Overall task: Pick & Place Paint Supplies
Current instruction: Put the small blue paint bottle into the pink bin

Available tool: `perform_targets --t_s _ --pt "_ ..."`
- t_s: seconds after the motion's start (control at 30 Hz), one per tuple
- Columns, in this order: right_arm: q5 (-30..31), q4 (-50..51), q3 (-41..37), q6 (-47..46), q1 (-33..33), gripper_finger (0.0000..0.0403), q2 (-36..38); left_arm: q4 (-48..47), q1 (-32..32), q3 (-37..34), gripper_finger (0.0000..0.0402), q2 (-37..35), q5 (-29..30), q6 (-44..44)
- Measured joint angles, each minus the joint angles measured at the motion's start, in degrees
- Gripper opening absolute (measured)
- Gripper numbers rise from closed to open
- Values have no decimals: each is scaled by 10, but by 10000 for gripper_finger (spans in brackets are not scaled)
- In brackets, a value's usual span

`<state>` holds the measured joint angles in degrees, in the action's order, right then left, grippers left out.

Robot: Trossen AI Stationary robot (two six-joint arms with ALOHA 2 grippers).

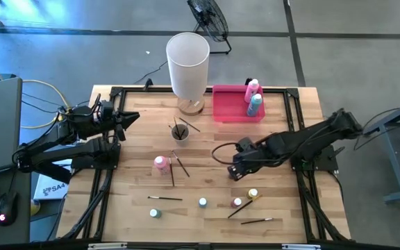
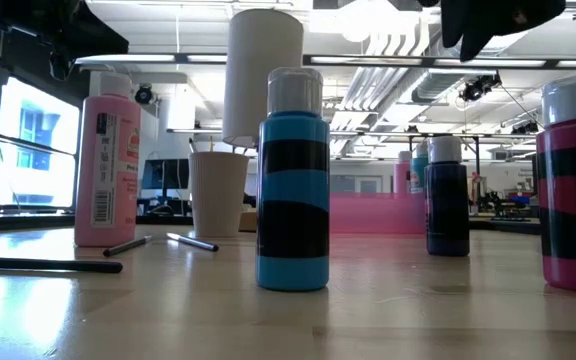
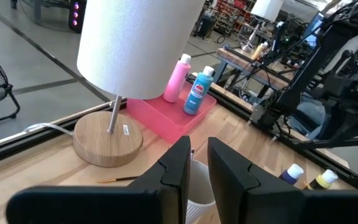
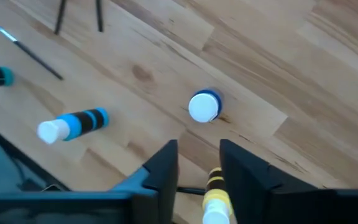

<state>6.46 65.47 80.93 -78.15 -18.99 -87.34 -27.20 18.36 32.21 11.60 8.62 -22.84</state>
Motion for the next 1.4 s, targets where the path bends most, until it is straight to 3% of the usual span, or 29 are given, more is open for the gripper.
perform_targets --t_s 0.17,0.63,1.4 --pt "0 -1 0 -15 4 145 -28 0 0 0 54 0 -2 -1" --pt "-7 -7 0 -13 7 141 -95 0 0 0 54 0 -2 -1" --pt "-16 -19 1 4 33 141 -117 -50 0 0 54 0 -1 -15"
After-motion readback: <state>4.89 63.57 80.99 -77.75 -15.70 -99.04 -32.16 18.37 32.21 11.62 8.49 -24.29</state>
